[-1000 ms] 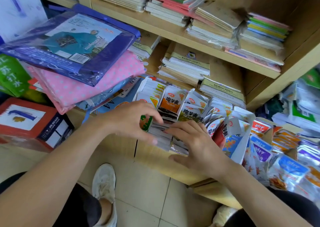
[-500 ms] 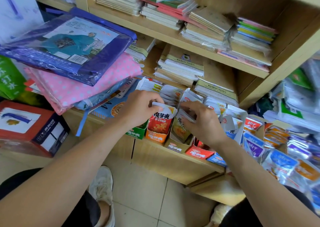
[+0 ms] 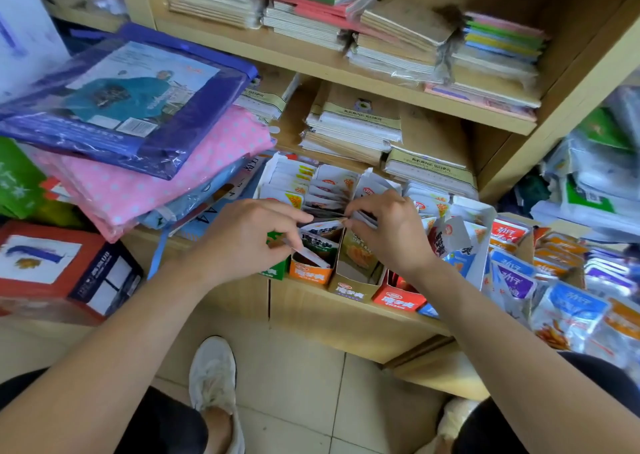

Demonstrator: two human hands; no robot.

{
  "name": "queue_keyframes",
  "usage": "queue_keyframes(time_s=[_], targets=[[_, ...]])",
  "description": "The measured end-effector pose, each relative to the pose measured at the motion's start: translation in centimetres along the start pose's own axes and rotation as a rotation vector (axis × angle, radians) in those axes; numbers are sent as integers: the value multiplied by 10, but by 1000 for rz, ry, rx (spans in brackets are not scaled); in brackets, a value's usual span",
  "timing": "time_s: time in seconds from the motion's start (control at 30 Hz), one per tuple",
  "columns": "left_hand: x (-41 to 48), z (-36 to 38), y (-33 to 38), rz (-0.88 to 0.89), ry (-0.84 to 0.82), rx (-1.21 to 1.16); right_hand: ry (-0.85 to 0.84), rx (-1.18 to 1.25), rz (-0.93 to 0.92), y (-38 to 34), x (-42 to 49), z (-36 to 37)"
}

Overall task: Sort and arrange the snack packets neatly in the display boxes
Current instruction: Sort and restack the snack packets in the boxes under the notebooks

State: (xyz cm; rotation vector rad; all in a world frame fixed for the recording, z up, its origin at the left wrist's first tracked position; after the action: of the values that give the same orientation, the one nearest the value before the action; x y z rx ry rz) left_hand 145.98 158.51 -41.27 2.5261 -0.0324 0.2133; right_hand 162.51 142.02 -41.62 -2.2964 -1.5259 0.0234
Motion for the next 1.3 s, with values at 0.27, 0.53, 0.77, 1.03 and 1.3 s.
queue_keyframes(time_s=[0.27, 0.53, 0.77, 1.03, 1.3], targets=[[-1, 19, 13, 49, -42, 107, -73, 35, -43, 4, -4, -1], [-6, 15, 6, 58, -42, 21, 7, 41, -2, 1, -1, 1], [14, -4, -40, -275, 13, 387, -51, 86, -102, -20, 1, -5], [-12, -22, -36, -101, -140, 29, -346, 153, -109, -48, 32, 3], [-15, -21, -46, -159, -156, -221, -533, -273, 102, -50, 90, 31]])
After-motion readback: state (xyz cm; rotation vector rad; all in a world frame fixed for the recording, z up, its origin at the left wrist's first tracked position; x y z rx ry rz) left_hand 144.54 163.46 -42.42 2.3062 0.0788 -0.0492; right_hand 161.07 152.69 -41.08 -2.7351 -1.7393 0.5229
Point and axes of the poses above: each hand's wrist, its own x-axis towards the middle knuckle, its own z-axis out of the palm, y = z × x, the point moved 4 cm from there along x, towards the middle knuckle, and after that the axes turned 15 degrees about -y, right-handed, at the moved point
